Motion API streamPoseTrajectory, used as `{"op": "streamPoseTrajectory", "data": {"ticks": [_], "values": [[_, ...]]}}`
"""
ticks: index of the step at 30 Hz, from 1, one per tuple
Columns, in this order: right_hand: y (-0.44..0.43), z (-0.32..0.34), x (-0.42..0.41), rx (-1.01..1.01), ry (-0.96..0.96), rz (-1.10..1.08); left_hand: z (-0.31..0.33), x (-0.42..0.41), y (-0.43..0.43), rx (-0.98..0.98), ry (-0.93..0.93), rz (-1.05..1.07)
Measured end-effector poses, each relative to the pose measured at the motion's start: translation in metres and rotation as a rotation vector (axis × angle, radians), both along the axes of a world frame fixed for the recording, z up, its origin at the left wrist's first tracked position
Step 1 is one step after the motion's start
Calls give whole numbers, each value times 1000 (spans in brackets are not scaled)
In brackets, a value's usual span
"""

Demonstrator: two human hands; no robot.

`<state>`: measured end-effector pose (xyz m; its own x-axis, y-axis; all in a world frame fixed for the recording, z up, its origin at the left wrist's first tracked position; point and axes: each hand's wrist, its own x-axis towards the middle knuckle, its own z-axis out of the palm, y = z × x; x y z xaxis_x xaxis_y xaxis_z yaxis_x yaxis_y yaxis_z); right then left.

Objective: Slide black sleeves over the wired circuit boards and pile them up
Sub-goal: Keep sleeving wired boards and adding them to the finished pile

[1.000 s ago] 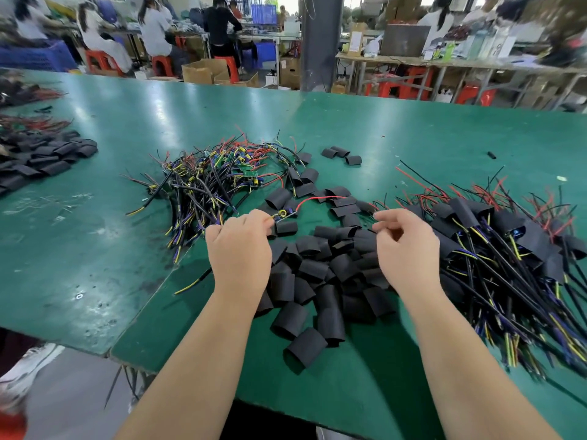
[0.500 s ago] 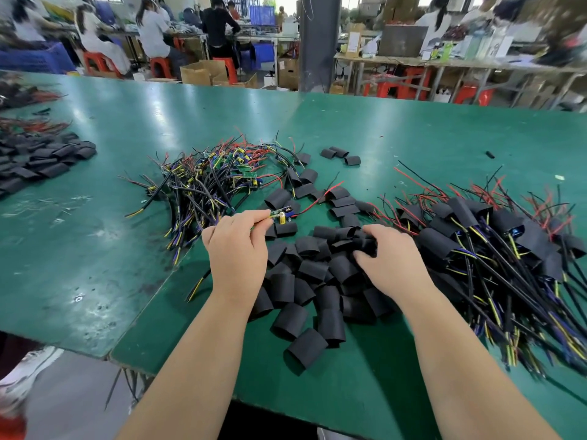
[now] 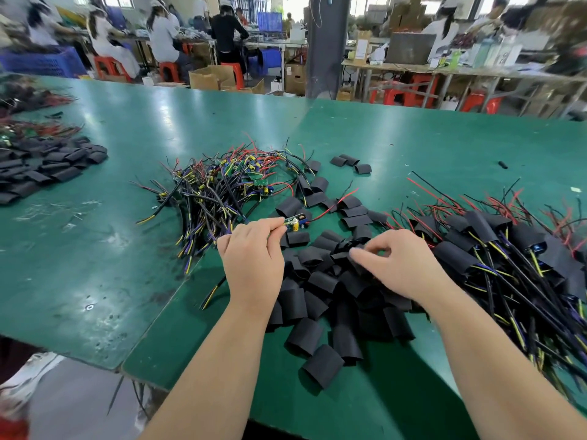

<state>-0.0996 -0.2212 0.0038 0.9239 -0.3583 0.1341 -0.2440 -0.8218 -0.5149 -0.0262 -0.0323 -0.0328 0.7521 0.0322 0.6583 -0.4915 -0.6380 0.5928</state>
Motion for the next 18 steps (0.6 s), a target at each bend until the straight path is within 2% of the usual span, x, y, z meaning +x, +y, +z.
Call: {"op": "streamPoseTrajectory", "data": {"ticks": [4,7,10,16,18], "values": [[-3,-1,13,-66,-24,-72,0,0,0,-19,-28,-15],[-2,-6,22,-111,136,-105,0,0,0,-30,-39,-51],[0,-6,28,-163,160,-108,0,-1,0,-44,-65,-68],[-9,1,14,5,-154,-147,3,-5,0,-103,-83,-174],[-15,4,5,148,-273,-155,5,-8,0,-151,-34,-229]]}}
